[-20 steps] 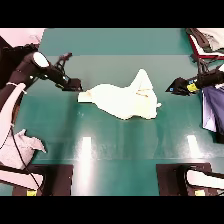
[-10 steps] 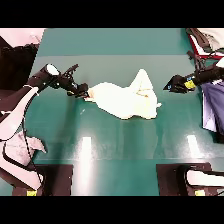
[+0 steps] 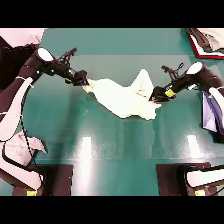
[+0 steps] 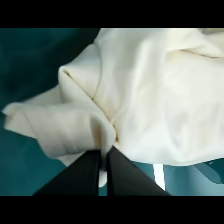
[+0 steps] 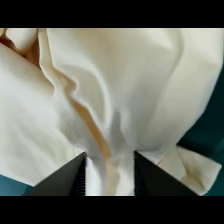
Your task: Fold the shirts.
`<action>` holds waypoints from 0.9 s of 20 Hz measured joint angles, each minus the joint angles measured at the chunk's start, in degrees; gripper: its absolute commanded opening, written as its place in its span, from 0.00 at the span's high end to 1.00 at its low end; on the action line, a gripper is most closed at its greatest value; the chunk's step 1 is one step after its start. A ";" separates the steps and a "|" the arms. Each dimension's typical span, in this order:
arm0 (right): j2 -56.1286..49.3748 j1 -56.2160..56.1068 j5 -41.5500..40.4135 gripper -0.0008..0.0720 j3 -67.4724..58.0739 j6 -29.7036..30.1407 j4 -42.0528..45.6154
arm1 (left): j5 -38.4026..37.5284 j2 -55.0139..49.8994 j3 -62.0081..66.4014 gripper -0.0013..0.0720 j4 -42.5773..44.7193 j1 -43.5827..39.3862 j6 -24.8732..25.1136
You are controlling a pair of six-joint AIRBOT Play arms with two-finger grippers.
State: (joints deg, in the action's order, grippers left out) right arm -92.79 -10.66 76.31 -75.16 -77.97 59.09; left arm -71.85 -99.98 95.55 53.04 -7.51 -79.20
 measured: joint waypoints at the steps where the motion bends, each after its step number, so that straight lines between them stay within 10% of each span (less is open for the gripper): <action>1: -0.31 -0.48 -1.01 0.97 0.00 0.02 0.09 | -1.22 0.04 1.38 0.95 0.39 0.00 0.00; 9: 9.33 2.32 -6.47 0.98 -4.24 0.13 1.07 | -6.64 5.51 16.83 0.95 5.81 0.00 -1.53; 18: 28.22 9.44 -0.39 0.98 -30.53 -0.26 0.98 | 0.52 34.45 24.87 0.95 10.84 0.02 -1.51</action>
State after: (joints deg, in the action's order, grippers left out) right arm -64.58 -1.21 75.92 -105.69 -78.24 60.07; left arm -71.33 -65.54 120.42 63.88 -7.49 -80.71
